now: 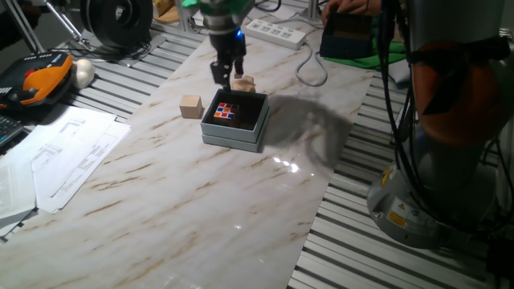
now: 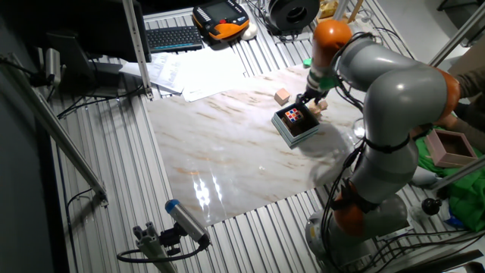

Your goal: Take everything out of the gift box

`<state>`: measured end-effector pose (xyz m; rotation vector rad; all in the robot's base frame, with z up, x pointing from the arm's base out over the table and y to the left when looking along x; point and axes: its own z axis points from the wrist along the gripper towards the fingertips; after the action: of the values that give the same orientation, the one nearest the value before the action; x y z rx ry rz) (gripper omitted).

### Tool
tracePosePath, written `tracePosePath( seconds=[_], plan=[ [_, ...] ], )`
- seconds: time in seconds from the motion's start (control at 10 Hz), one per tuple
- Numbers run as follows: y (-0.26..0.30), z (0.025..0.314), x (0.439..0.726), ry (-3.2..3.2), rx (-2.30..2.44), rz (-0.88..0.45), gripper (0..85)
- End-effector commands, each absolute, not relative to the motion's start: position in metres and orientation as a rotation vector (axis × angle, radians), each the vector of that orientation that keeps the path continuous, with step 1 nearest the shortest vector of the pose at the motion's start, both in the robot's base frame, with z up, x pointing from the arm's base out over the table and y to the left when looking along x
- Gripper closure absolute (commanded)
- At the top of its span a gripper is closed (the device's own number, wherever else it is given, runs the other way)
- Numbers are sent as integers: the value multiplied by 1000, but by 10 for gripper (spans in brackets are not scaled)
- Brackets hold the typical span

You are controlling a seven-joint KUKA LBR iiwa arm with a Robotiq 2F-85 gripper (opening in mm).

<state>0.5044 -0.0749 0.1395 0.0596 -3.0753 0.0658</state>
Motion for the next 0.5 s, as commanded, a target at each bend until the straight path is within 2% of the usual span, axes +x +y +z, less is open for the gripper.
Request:
tracePosePath(
  seconds=[0.0, 0.4],
  plan=[
    [-41, 135, 507, -3074, 55, 60, 170],
    [-26, 100, 507, -3085, 128, 28, 170]
  ],
)
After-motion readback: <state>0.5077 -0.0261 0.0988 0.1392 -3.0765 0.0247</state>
